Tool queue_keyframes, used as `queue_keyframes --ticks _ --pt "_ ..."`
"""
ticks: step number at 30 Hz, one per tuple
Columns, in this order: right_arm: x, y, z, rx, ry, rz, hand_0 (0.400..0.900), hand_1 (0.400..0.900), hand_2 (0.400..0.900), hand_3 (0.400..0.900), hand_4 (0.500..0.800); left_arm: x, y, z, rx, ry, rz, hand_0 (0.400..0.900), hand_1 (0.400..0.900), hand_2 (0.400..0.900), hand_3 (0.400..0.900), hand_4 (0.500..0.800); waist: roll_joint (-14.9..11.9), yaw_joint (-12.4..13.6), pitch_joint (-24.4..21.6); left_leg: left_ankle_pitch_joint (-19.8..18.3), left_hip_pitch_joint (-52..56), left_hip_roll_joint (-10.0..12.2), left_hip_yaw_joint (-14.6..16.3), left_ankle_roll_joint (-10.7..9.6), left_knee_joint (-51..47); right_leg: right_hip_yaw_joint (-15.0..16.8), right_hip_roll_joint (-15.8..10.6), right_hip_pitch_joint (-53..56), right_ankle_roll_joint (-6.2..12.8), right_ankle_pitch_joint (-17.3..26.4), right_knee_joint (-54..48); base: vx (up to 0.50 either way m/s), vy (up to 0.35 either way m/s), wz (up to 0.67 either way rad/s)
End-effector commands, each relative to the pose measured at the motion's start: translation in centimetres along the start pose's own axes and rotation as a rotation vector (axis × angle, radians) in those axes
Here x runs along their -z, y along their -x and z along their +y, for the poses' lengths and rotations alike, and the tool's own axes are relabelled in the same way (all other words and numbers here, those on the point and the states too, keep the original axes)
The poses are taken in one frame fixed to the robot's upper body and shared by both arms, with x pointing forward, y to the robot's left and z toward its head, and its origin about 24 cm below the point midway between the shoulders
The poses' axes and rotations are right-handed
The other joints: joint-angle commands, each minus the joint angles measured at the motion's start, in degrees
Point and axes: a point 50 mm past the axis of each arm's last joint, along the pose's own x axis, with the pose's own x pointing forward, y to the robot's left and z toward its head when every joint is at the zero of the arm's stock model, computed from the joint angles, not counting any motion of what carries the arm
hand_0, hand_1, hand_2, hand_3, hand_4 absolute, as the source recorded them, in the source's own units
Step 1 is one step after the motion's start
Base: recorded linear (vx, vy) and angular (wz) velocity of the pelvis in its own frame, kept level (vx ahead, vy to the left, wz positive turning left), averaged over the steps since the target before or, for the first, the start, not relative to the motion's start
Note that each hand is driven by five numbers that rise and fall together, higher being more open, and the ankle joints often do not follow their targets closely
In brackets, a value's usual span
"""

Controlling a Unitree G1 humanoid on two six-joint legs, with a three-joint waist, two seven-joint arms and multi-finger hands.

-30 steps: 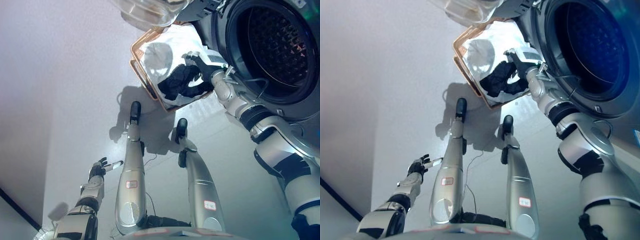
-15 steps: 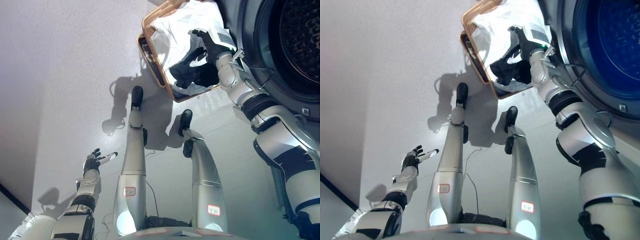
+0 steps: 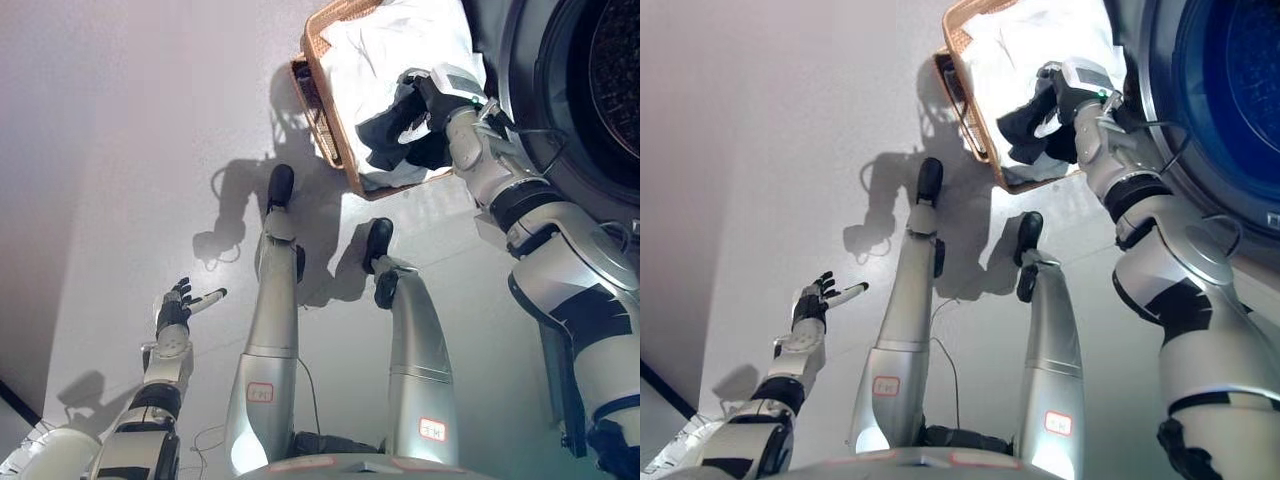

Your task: Put the clothes in the basket into the washing machine.

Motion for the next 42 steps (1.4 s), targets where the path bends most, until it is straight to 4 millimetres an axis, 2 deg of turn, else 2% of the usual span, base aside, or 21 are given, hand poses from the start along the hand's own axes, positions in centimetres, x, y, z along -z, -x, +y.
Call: queue_keyframes --ticks 1,4,6,8,9,10,11,12,18,23,26,31,35,37,40,41,42 --pt "1.0 -0.5 -5.6 0.162 0.166 0.09 0.9 0.9 0.9 0.9 0.8 2.9 0.3 2.4 -0.112 -0.023 0.106 0.9 0.9 0.9 0.9 0.8 1.17 -1.13 -1.19 2.69 -2.1 1.88 -4.52 -1.34 8.88 5.59 -2.67 -3.56 6.72 20.08 0.08 -0.08 0.012 -0.08" --pt "1.0 -0.6 -6.3 0.189 0.254 0.161 0.9 0.9 0.9 0.9 0.8 2.7 0.0 2.6 -0.134 -0.017 0.112 0.9 0.9 0.9 0.9 0.8 1.42 -2.06 -1.19 2.82 -2.01 2.13 -4.23 -1.29 9.33 5.99 -2.63 -3.73 6.76 20.19 0.05 -0.03 0.058 -0.1" --pt "1.0 -0.6 -5.6 0.169 0.271 0.163 0.9 0.9 0.9 0.9 0.8 3.2 0.1 2.9 -0.142 -0.022 0.131 0.9 0.9 0.9 0.9 0.8 1.65 -2.41 -1.19 1.78 -0.53 2.32 -3.75 -1.01 9.99 6.3 -2.69 -2.5 6.99 19.24 0.74 0.06 0.032 0.01" --pt "1.0 -0.6 -5.2 0.165 0.279 0.176 0.9 0.9 0.9 0.9 0.8 2.6 -0.1 2.9 -0.152 -0.016 0.126 0.9 0.9 0.9 0.9 0.8 1.99 -2.82 -1.19 1.46 0.53 2.46 -3.41 -1.01 10.38 6.77 -2.72 -1.89 7.14 18.83 1.13 0.04 0.038 -0.02" --pt "0.9 -0.6 -5.2 0.168 0.286 0.175 0.473 0.473 0.473 0.473 0.544 1.7 -0.5 2.9 -0.159 -0.003 0.116 0.9 0.9 0.9 0.9 0.8 2.07 -3.3 -1.19 1.5 1.03 2.59 -3.23 -1.15 10.22 7.13 -2.79 -1.65 7.16 18.78 0.98 -0.06 0.031 -0.11" --pt "0.3 -0.7 -6.1 0.196 0.284 0.162 0.402 0.402 0.402 0.402 0.501 0.2 -1.0 2.8 -0.164 0.021 0.084 0.9 0.9 0.9 0.9 0.8 2.03 -3.57 -1.19 3.28 -0.48 2.56 -3.57 -1.59 9.13 7.34 -2.71 -3.46 7.01 20.21 0.18 -0.01 0.023 -0.05" --pt "0.5 -0.7 -5.5 0.179 0.286 0.165 0.4 0.4 0.4 0.4 0.5 0.8 -0.9 2.8 -0.163 0.011 0.098 0.9 0.9 0.9 0.9 0.8 2.09 -3.6 -1.19 2.06 0.8 2.62 -3.2 -1.32 9.75 7.46 -2.78 -2.19 7.15 19.12 0.8 -0.07 0.016 -0.1" --pt "0.0 -0.8 -6.5 0.207 0.285 0.158 0.4 0.4 0.4 0.4 0.5 -0.4 -1.2 2.8 -0.168 0.029 0.08 0.9 0.9 0.9 0.9 0.8 2.18 -3.85 -1.19 3.49 -0.34 2.76 -3.45 -1.63 8.8 7.65 -2.78 -3.48 7.04 20.31 -0.06 -0.01 0.023 -0.05" --pt "-0.8 -0.9 -7.5 0.244 0.271 0.131 0.4 0.4 0.4 0.4 0.5 -0.6 -1.3 3.2 -0.18 0.044 0.075 0.9 0.9 0.9 0.9 0.8 2.4 -4.68 -1.19 3.58 0.92 3.32 -3.14 -1.59 7.51 8.52 -2.71 -2.78 6.85 20.19 -0.86 -0.01 0.011 -0.04" --pt "-0.8 -0.9 -7.6 0.255 0.241 0.133 0.4 0.4 0.4 0.4 0.5 0.2 -1.1 3.4 -0.189 0.046 0.091 0.9 0.9 0.9 0.9 0.8 2.27 -5.16 -1.19 3.83 3.25 4.21 -2.96 -1.86 5.43 9.08 -2.78 -1.4 6.44 20.39 -2.27 0.01 -0.024 0.02" --pt "-1.0 -0.8 -8.0 0.281 0.183 0.115 0.4 0.4 0.4 0.4 0.5 1.2 -0.8 3.4 -0.19 0.055 0.111 0.9 0.9 0.9 0.9 0.8 2.52 -5.52 -1.19 3.9 7.56 5.56 -2.06 -2.04 1.63 9.64 -3.3 1.44 5.63 20.54 -4.58 0.01 -0.051 0.03" --pt "-1.2 -0.9 -7.2 0.283 0.062 0.091 0.4 0.4 0.4 0.4 0.5 1.6 -0.6 3.5 -0.192 0.064 0.116 0.9 0.9 0.9 0.9 0.8 2.93 -5.46 -1.19 4.12 12.36 7.53 -0.5 -1.5 -4.34 9.7 -3.92 5.33 4.65 20.52 -8.39 0.01 -0.053 0.0" --pt "-0.7 -0.8 -5.7 0.268 -0.117 0.105 0.4 0.4 0.4 0.4 0.5 2.0 -0.5 3.4 -0.182 0.059 0.13 0.9 0.9 0.9 0.9 0.8 3.27 -5.58 -1.19 4.08 18.92 9.05 2.1 -1.19 -11.51 9.75 -5.19 10.65 3.58 20.4 -12.63 0.02 -0.052 0.02" --pt "0.7 -0.5 -4.1 0.251 -0.27 0.154 0.4 0.4 0.4 0.4 0.5 2.5 -0.4 3.5 -0.175 0.051 0.146 0.9 0.9 0.9 0.9 0.8 3.51 -5.49 -1.19 3.92 22.57 9.52 3.47 -1.13 -14.98 9.41 -5.57 13.81 3.41 20.42 -15.25 0.03 -0.057 -0.01" --pt "2.6 0.3 -0.2 0.205 -0.532 0.243 0.4 0.4 0.4 0.4 0.5 3.2 -0.4 3.8 -0.166 0.035 0.178 0.9 0.9 0.9 0.9 0.8 3.74 -5.73 -1.19 3.53 27.93 9.97 5.16 -0.84 -19.64 8.69 -6.11 18.82 3.27 20.33 -19.43 0.06 -0.053 -0.11" --pt "4.0 1.3 2.9 0.174 -0.714 0.312 0.4 0.4 0.4 0.4 0.5 3.6 -0.3 4.1 -0.164 0.027 0.201 0.9 0.9 0.9 0.9 0.8 4.14 -6.28 -1.19 3.34 31.15 10.15 6.34 -0.65 -22.42 8.46 -6.33 22.08 3.27 20.4 -22.3 0.04 -0.028 -0.16" --pt "4.1 1.3 2.9 0.176 -0.717 0.313 0.4 0.4 0.4 0.4 0.5 3.5 -0.4 4.2 -0.165 0.026 0.197 0.9 0.9 0.9 0.9 0.8 4.01 -6.08 -1.19 3.97 31.14 10.2 6.39 -0.66 -22.96 8.51 -6.3 22.0 3.27 20.98 -22.77 0.08 -0.022 -0.15"
